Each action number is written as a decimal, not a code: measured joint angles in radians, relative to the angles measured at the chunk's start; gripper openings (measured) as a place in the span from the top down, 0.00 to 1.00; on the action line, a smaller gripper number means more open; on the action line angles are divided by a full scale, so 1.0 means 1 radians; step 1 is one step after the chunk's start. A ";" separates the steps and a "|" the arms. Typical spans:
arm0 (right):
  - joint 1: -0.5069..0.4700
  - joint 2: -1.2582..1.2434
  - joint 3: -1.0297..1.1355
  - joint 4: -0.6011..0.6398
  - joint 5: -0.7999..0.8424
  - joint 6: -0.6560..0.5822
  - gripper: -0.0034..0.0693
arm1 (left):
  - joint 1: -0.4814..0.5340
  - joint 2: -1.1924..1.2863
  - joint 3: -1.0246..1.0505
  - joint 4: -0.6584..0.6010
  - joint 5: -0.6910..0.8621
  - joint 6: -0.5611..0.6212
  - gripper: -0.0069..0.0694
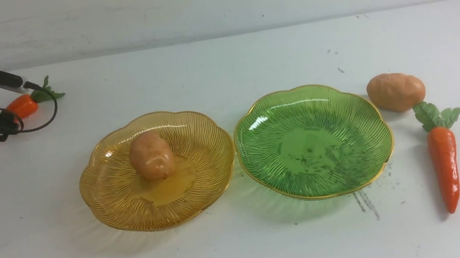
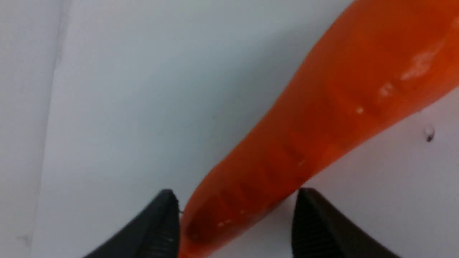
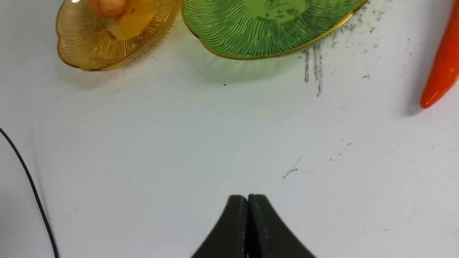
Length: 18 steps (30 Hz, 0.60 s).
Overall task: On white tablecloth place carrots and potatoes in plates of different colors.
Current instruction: 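Pick up the carrot from the table and place it on the green plate with the left gripper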
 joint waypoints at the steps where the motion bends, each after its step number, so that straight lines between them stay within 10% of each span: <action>1: 0.000 0.000 0.000 -0.001 0.000 0.000 0.97 | -0.001 0.001 0.000 -0.008 0.009 0.000 0.35; 6: 0.000 0.000 0.000 -0.001 0.001 0.000 0.97 | -0.006 -0.006 -0.038 -0.092 0.172 0.009 0.84; 18: 0.000 0.000 0.000 -0.002 0.028 0.000 0.97 | -0.041 -0.022 -0.240 -0.389 0.520 0.012 0.91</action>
